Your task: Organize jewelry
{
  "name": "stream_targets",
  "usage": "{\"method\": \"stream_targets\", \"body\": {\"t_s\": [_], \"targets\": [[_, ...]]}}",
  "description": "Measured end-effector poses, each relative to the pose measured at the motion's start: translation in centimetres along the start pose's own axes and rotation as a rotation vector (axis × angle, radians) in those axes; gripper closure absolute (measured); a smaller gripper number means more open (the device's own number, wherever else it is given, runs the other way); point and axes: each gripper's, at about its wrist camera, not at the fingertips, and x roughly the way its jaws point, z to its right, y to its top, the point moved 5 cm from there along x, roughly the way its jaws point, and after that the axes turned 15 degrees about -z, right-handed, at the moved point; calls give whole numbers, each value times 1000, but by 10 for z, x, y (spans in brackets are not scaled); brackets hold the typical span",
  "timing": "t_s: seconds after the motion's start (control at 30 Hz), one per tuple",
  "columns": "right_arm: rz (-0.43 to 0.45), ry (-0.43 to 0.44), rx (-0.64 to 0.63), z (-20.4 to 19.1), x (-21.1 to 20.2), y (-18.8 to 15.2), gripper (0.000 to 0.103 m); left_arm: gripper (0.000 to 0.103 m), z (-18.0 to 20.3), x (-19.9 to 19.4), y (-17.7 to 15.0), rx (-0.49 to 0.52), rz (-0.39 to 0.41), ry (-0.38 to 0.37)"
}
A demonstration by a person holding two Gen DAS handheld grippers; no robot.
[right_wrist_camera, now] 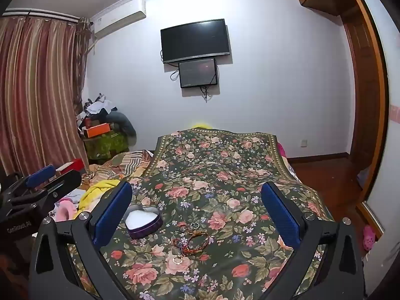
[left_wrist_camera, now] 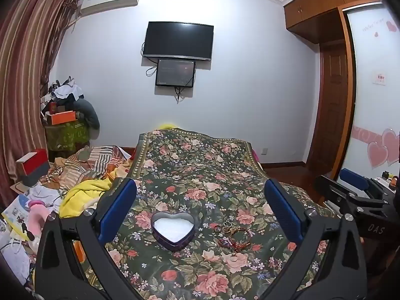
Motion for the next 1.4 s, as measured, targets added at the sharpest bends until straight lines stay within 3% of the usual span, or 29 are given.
{"method": "stream_targets", "body": {"t_s": [1.4], "targets": [[0,0,-10,-8,4,-2,1,0,-9,3,-4,-42,-1,-12]]}}
